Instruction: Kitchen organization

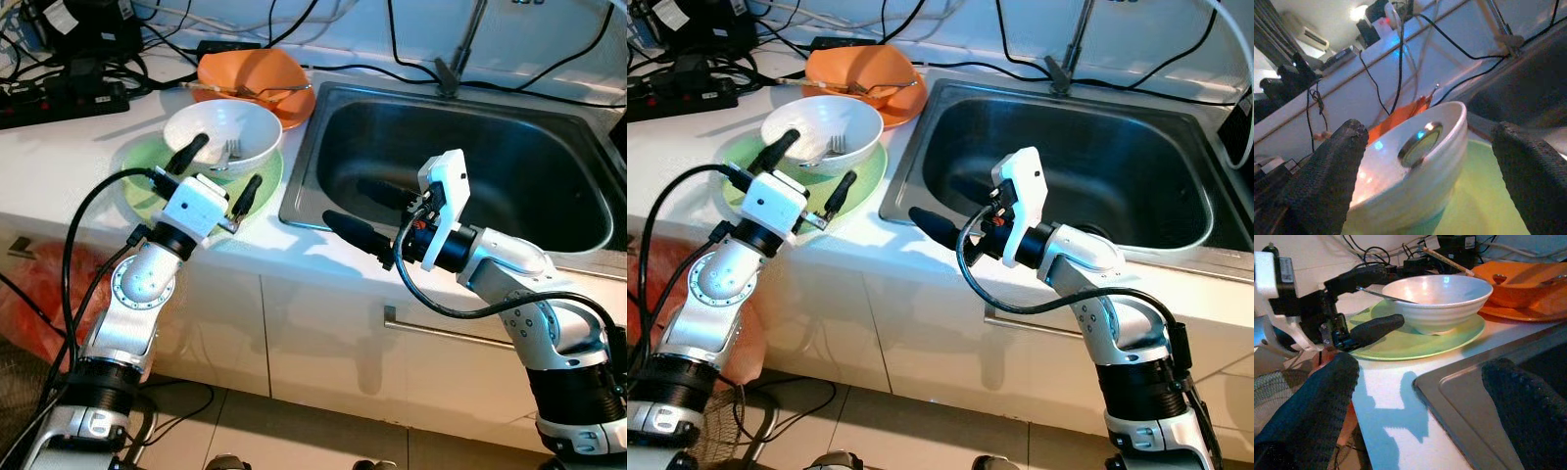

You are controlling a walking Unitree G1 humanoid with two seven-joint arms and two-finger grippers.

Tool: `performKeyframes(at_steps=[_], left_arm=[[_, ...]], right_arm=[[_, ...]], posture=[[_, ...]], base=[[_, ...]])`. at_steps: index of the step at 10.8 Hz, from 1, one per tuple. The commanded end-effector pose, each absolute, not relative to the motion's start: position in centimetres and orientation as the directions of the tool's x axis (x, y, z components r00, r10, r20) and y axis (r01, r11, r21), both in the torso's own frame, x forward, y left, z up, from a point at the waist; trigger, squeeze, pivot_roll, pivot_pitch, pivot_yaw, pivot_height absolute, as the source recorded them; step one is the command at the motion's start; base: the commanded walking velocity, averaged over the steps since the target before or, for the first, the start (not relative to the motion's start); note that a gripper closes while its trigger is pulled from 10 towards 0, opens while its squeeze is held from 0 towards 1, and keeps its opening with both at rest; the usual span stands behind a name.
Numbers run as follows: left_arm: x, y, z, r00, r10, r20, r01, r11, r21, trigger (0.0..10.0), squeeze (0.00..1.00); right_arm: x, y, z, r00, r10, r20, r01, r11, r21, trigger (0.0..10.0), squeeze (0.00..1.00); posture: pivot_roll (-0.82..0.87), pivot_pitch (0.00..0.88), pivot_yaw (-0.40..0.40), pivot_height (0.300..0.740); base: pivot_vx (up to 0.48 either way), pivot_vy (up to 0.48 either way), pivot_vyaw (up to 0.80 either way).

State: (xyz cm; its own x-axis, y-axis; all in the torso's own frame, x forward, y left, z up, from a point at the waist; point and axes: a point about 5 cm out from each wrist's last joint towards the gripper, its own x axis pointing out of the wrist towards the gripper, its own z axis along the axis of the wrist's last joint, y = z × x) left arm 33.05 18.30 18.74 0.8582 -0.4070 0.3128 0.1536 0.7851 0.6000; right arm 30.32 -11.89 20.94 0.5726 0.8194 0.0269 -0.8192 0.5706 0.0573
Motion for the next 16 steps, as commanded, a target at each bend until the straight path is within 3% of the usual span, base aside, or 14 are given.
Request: performKeyframes(at_steps=[1,2,16], left_arm=[[33.2,18.2,19.1,0.846,-0.435,0.309,0.164,0.763,0.625,4.5,0.00],[33.3,18.2,19.0,0.839,-0.453,0.303,0.181,0.756,0.629,0.0,0.00],[34.8,19.7,19.5,0.820,-0.508,0.263,0.197,0.683,0.703,0.0,0.00]], right_arm=[[30.0,-12.1,21.0,0.570,0.821,0.025,-0.821,0.568,0.057,10.0,0.00],[30.0,-12.1,21.0,0.572,0.820,0.024,-0.820,0.570,0.057,10.0,0.00],[30.1,-12.0,20.7,0.584,0.811,0.027,-0.811,0.582,0.063,10.0,0.00]], posture=[[0.07,0.086,-0.034,0.740],[0.07,0.083,-0.032,0.740],[0.06,0.078,-0.026,0.740]], base=[[0.000,0.000,0.00],[0.000,0.000,0.00],[0.000,0.000,0.00]])
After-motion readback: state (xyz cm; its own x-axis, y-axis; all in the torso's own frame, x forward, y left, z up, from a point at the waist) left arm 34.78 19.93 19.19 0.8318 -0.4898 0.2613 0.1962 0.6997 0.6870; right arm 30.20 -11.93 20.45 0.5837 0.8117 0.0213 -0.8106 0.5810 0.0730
